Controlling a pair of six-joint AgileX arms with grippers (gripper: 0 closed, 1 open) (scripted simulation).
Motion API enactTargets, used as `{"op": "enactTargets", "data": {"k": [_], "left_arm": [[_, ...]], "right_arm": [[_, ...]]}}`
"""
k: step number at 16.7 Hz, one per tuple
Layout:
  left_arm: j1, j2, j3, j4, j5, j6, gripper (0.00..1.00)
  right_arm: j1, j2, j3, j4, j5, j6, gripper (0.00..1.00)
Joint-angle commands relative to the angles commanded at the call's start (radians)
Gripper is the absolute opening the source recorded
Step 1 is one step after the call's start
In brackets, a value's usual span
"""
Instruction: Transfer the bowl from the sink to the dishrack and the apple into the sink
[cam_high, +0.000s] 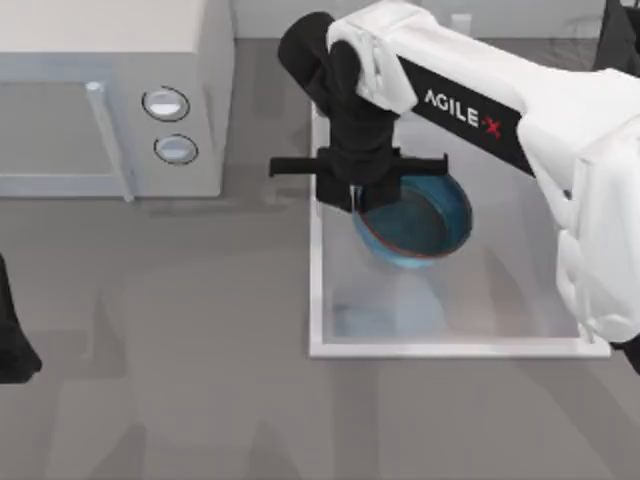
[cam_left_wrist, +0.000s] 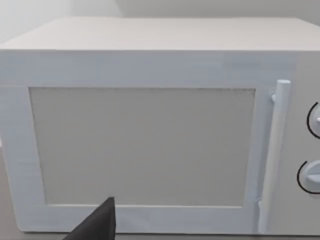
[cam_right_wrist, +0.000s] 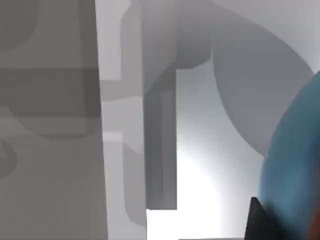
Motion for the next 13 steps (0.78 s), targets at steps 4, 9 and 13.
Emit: {"op": "enactTargets", "data": {"k": [4, 9, 13], "left_arm": [[0.000, 0.000, 0.000, 0.000, 0.000, 0.000, 1.00], [0.000, 0.000, 0.000, 0.000, 0.000, 0.000, 1.00], [0.000, 0.000, 0.000, 0.000, 0.000, 0.000, 1.00]], "right_arm": [[0.129, -0.333, -0.173, -0.146, 0.016, 0.133, 0.00], [0.300, -0.719, -0.387, -0.329, 0.037, 0.288, 0.00], [0.379, -0.856, -0.486, -0.412, 0.047, 0.359, 0.00]]}}
